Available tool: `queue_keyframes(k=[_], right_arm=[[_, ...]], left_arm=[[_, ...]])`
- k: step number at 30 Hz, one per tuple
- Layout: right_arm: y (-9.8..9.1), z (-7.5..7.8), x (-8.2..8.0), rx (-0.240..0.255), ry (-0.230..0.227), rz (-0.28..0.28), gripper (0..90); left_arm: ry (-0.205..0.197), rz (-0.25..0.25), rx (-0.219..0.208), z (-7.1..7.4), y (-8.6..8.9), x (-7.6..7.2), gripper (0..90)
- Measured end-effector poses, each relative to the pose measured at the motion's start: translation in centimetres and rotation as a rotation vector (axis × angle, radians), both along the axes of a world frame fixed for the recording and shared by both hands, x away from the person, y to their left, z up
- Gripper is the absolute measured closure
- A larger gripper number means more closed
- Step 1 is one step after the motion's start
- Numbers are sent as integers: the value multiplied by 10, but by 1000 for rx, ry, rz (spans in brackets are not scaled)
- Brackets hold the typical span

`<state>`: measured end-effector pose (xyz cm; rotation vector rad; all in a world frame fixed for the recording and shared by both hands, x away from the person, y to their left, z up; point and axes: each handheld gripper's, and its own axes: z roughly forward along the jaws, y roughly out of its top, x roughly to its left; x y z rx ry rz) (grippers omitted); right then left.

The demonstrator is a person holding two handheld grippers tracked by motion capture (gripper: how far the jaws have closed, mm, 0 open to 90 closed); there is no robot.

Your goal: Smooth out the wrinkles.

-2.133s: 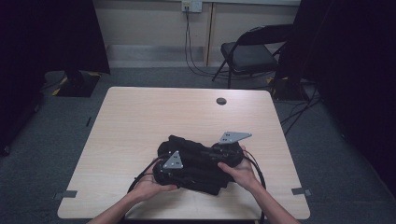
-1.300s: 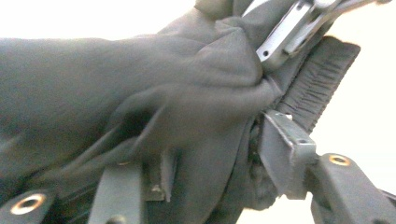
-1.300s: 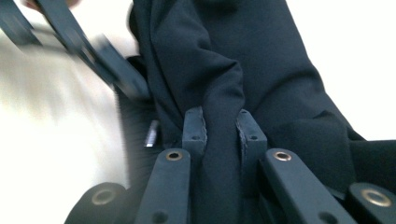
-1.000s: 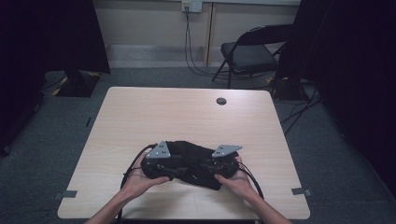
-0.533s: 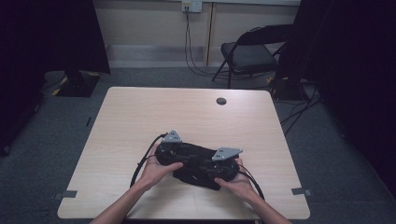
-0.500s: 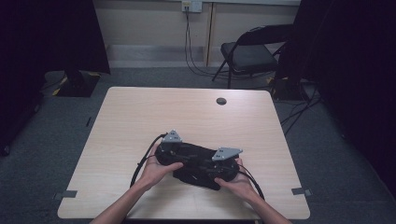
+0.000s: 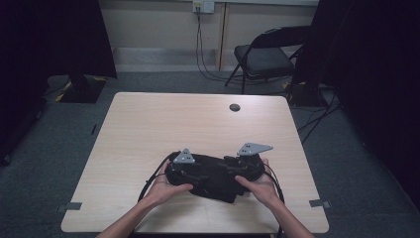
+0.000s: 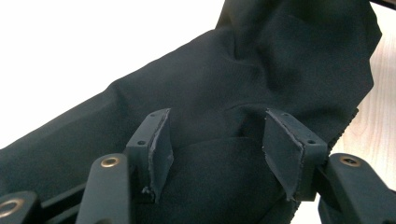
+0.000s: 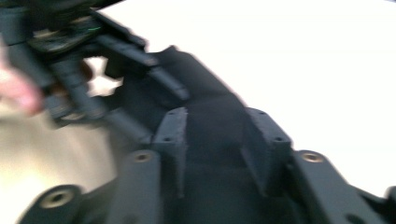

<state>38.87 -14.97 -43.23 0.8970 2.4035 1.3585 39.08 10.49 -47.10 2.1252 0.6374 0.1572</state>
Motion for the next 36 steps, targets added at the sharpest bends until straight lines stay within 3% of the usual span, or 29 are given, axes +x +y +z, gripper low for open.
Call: queue_keyframes(k=[2, 3, 5, 7, 8, 10, 13, 15, 16, 18, 20, 21, 25, 29, 32, 36], right_arm=[[0, -2, 3, -12, 2, -11, 656], [2, -11, 8, -50, 39, -14, 693], [2, -17, 5, -102, 35, -20, 696], [-1, -19, 1, -106, 45, -10, 689], [-7, -21, -6, -118, 52, -10, 654], [-11, -22, -11, -124, 49, -17, 638], [-24, -24, -25, -115, 45, -23, 604], [-31, -25, -34, -118, 32, -46, 504], [-31, -25, -34, -118, 32, -46, 504], [-36, -26, -39, -121, 22, -82, 414], [-42, -33, -41, -129, 58, -123, 367], [-43, -36, -42, -131, 66, -122, 365], [-40, -42, -39, -151, 66, -132, 351], [-42, -49, -24, -139, 46, -134, 352], [-40, -55, -9, -127, 7, -157, 355], [-41, -53, -4, -106, 18, -166, 354]], left_arm=[[-5, 2, 3, 0, 0, 0, 419], [-15, -3, 6, 1, -1, -1, 417], [-21, -2, 6, 1, -1, -1, 415], [-7, 2, -8, 2, 0, 0, 410], [3, 11, -38, 7, 4, 0, 402], [-7, 14, -41, 10, 7, 0, 398], [14, 13, -57, 16, 20, -3, 399], [5, 26, -31, 16, 34, -10, 399], [5, 26, -31, 16, 34, -10, 397], [8, 35, 21, 11, 41, -15, 391], [45, 24, 86, -4, 39, -17, 321], [56, 15, 87, -8, 38, -17, 313], [52, 31, 76, -9, 35, -16, 320], [87, 42, 49, -14, 34, -6, 333], [48, 57, 97, -13, 30, -2, 340], [20, 76, 112, -11, 32, 3, 351]])
